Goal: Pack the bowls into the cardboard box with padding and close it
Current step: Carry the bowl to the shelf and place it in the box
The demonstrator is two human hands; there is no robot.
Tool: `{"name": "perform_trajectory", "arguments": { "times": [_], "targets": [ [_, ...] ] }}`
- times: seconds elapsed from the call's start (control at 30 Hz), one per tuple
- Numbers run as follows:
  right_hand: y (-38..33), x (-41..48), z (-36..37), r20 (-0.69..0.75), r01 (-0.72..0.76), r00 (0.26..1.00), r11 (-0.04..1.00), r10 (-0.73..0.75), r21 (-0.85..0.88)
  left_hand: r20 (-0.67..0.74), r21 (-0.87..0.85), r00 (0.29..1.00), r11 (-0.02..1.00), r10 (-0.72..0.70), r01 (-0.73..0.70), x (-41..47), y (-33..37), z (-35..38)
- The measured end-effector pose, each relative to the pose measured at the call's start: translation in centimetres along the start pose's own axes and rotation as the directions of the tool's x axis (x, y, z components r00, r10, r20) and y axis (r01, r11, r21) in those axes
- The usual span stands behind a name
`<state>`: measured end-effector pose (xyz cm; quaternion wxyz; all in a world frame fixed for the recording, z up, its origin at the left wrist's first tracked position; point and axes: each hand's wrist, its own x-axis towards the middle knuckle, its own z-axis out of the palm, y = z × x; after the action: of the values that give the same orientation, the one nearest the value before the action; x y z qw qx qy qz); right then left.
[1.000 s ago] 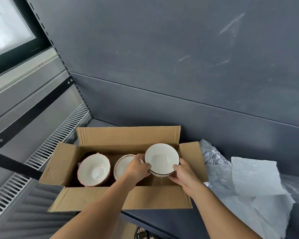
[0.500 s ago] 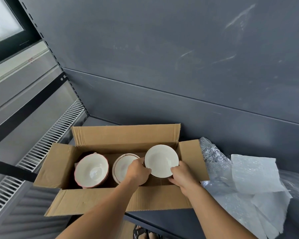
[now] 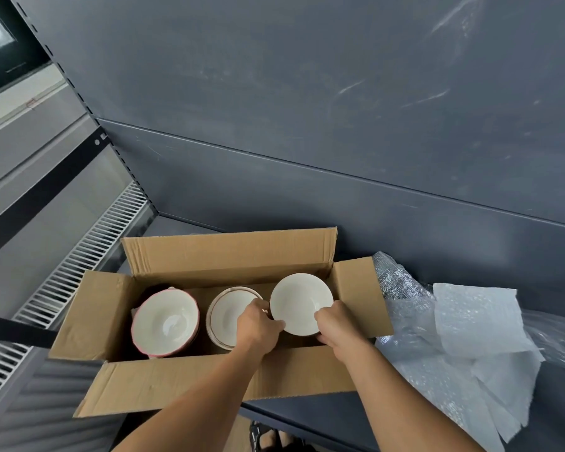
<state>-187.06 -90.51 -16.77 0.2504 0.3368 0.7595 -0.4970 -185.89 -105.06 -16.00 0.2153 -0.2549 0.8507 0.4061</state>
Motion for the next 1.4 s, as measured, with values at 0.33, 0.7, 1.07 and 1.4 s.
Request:
{"name": "perform_trajectory", "arguments": {
  "times": [0.33, 0.7, 1.07, 1.4],
  "targets": [
    [-0.3, 0.7, 0.8, -0.043, -0.041, 0.998, 0.993, 0.036, -0.108, -0.004, 0.114, 0.998, 0.992, 0.056, -0.055, 0.4, 0.0, 0.6],
    [-0.7, 1.2, 0.8, 0.057, -0.121, 0.991, 0.993, 0.122, -0.010, -0.028, 0.145, 0.999, 0.989, 0.042, -0.037, 0.1, 0.1, 1.0],
    [-1.2, 0.6, 0.4, 0.046, -0.121, 0.991, 0.992, 0.123, -0.039, 0.031, 0.254, 0.996, 0.963, 0.085, -0.090, 0.1, 0.6, 0.3],
    [-0.9, 0.1, 0.4, -0.032, -0.079, 0.997, 0.994, 0.076, -0.079, 0.126, 0.343, 0.989, 0.932, 0.082, -0.121, 0.0, 0.8, 0.5]
  ]
}}
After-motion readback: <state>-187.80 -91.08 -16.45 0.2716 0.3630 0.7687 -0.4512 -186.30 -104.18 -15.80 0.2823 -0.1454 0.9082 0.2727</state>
